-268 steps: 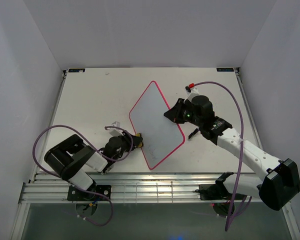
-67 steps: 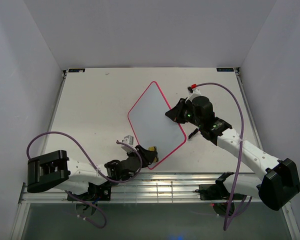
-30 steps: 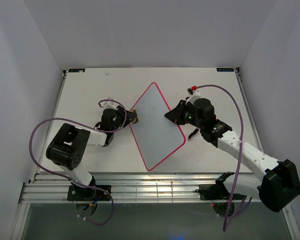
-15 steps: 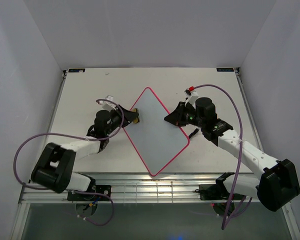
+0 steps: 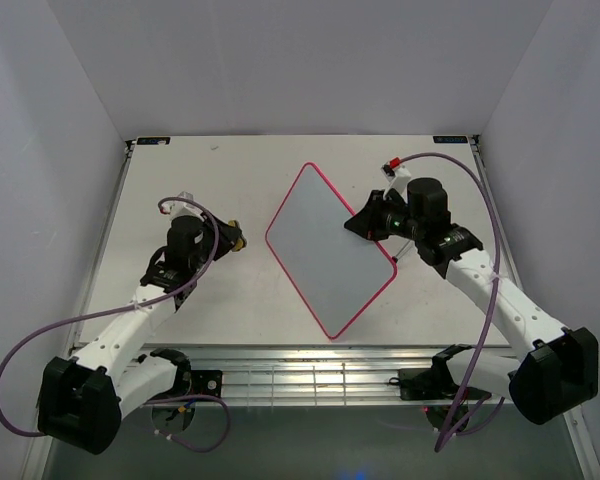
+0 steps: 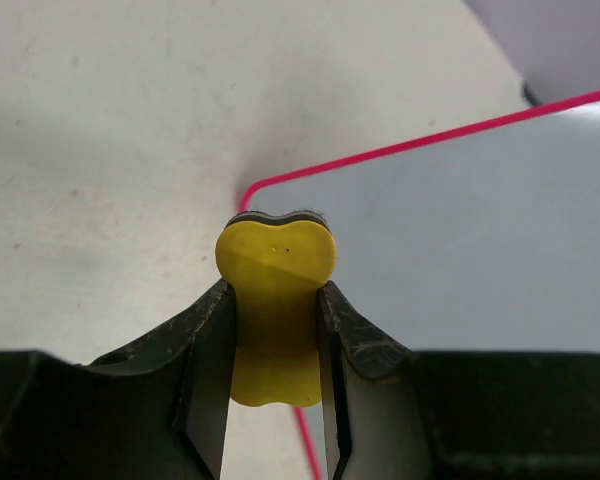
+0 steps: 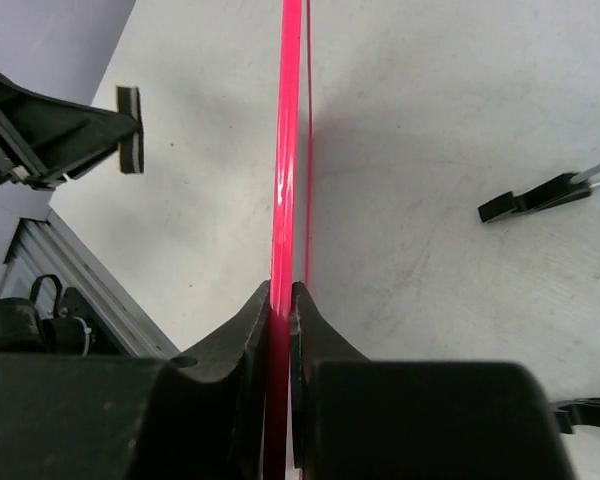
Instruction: Erase the whiteboard
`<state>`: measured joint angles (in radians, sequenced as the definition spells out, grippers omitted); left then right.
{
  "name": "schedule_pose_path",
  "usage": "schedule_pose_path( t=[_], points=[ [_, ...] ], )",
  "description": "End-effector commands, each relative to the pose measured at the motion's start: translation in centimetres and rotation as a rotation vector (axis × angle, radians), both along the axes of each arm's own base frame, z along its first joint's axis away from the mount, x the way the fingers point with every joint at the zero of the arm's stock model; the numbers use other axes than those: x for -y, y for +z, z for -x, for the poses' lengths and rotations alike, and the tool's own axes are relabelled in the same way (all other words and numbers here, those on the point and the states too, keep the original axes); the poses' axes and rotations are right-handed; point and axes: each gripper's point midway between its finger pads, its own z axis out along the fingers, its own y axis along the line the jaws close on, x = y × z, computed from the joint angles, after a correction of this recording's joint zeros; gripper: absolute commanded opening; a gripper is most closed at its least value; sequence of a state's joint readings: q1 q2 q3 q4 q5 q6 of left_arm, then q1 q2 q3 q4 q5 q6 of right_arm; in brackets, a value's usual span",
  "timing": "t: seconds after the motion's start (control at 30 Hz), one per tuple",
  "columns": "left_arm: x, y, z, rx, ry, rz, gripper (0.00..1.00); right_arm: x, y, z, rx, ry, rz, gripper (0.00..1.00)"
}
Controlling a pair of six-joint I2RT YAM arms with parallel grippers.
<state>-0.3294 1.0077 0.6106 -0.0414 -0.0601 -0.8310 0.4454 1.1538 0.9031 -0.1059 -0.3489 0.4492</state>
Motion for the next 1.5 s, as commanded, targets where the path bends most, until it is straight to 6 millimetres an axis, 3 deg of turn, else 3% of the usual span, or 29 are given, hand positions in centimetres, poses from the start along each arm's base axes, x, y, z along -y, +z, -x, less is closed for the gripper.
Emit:
schedule_pose_path(
  t=[0.0,0.07,0.13,0.2,0.37,0.43,0.47,0.57,0.77,0.87,1.07,1.33,1.37,1.47],
  points=[
    [-1.1,-5.8,2.8,-0.215,-0.021,-0.107,0.03,0.2,6.4,-1.4,0.201,0.033,0.036,0.08],
    [-1.4,-8.4,3.8,-0.278,-0.036,-0.14,0.07,0.5,7.8,-2.0,0.244,0.036,0.085,0.08],
    [-1.5,-9.7,4.4,-0.299,-0.043,-0.155,0.09,1.1,7.6,-2.0,0.246,0.046,0.146,0.08],
    [-1.7,-10.2,4.6,-0.301,-0.048,-0.172,0.12,1.4,8.7,-2.3,0.269,0.05,0.16,0.08],
    [-2.0,-12.0,4.8,-0.344,-0.059,-0.212,0.36,2.6,10.0,-2.8,0.279,0.071,0.146,0.08],
    [-1.8,-12.5,4.9,-0.359,-0.065,-0.209,0.45,2.9,10.9,-3.0,0.299,0.081,0.146,0.08],
    [-1.8,-12.8,5.1,-0.365,-0.068,-0.21,0.57,3.4,10.8,-3.2,0.297,0.083,0.16,0.08],
    [-1.6,-13.2,5.2,-0.375,-0.073,-0.209,0.75,5.0,11.9,-4.0,0.319,0.066,0.163,0.08],
    [-1.1,-13.1,5.6,-0.367,-0.096,-0.199,0.88,6.9,13.7,-4.6,0.334,0.075,0.132,0.08],
    [-0.7,-12.0,5.7,-0.344,-0.112,-0.184,0.98,8.0,14.6,-5.2,0.356,0.06,0.135,0.08],
    [0.1,-8.2,6.5,-0.277,-0.172,-0.149,0.98,10.5,15.6,-6.8,0.384,0.065,0.154,0.08],
    [1.4,-3.1,8.8,-0.208,-0.365,-0.182,0.98,13.0,13.4,-8.6,0.321,0.099,0.225,0.08],
    [1.5,-1.8,8.7,-0.175,-0.379,-0.187,0.98,13.2,13.1,-8.6,0.318,0.107,0.23,0.08],
    [1.9,-0.6,9.1,-0.124,-0.43,-0.193,0.98,13.9,12.6,-8.6,0.31,0.109,0.229,0.08]
  ],
)
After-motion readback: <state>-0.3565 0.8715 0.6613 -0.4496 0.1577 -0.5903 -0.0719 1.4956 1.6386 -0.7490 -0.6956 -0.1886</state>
